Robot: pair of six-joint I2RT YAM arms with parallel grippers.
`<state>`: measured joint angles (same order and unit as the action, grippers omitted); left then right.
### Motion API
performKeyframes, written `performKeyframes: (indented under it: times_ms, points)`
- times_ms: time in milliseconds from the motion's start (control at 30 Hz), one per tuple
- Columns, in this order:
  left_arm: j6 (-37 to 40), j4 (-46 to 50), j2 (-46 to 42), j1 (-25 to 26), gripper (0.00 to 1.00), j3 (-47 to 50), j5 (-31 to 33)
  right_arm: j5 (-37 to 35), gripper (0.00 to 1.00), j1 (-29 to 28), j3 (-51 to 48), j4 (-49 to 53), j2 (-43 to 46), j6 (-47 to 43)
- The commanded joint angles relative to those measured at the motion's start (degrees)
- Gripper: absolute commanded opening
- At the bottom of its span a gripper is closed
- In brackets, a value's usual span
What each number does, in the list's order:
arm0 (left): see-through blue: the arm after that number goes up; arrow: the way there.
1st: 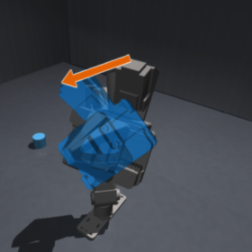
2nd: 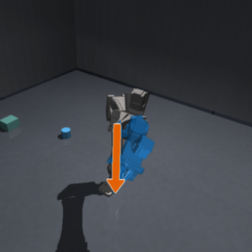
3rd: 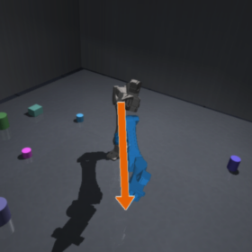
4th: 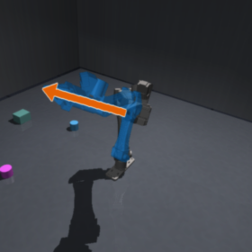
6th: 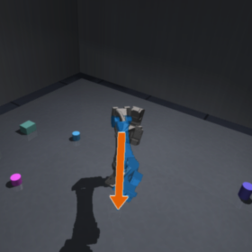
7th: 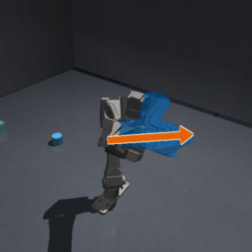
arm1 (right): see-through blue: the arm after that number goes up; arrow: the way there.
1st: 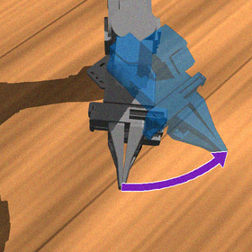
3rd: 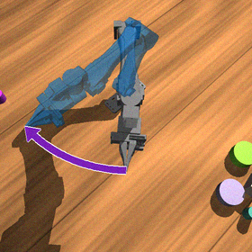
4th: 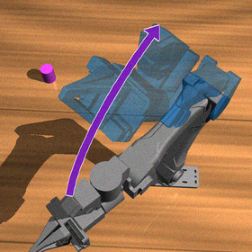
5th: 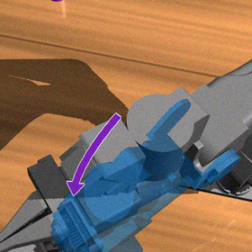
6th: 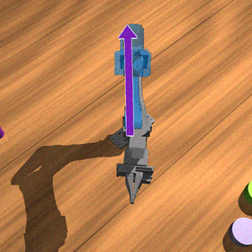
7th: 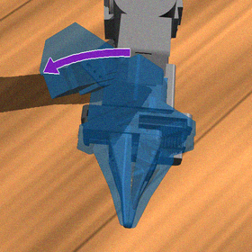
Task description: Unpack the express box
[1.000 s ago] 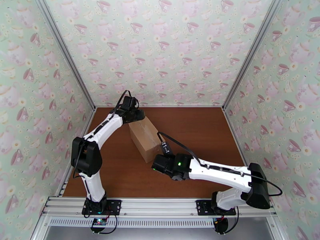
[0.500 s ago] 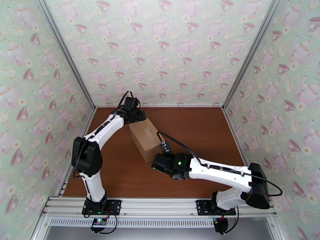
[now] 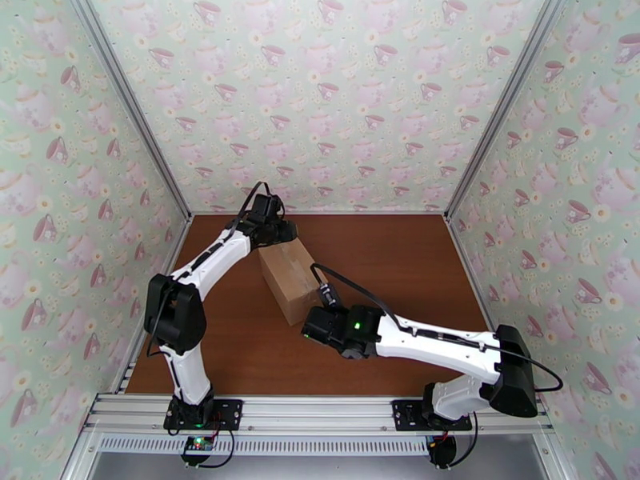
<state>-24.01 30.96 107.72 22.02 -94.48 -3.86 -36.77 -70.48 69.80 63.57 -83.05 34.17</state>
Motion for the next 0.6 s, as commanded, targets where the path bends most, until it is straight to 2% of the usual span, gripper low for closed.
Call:
performKeyframes:
  times_ms: [0, 300, 567]
  points:
    - [-1.1, 0.8, 1.7, 1.2, 0.47, -0.9, -2.7, -0.1, 0.0, 0.7, 2.2, -5.1, -0.3, -0.9]
    - [-1.1, 0.6, 1.1, 1.3, 0.47, 0.3, -2.6, 4.0, 0.0, 3.1, 1.3, -7.0, 1.5, 0.5]
    - [-1.2, 0.4, 1.0, 1.3, 0.47, 0.5, -2.7, 2.0, 0.0, 3.2, 1.9, -6.0, 0.5, -0.7]
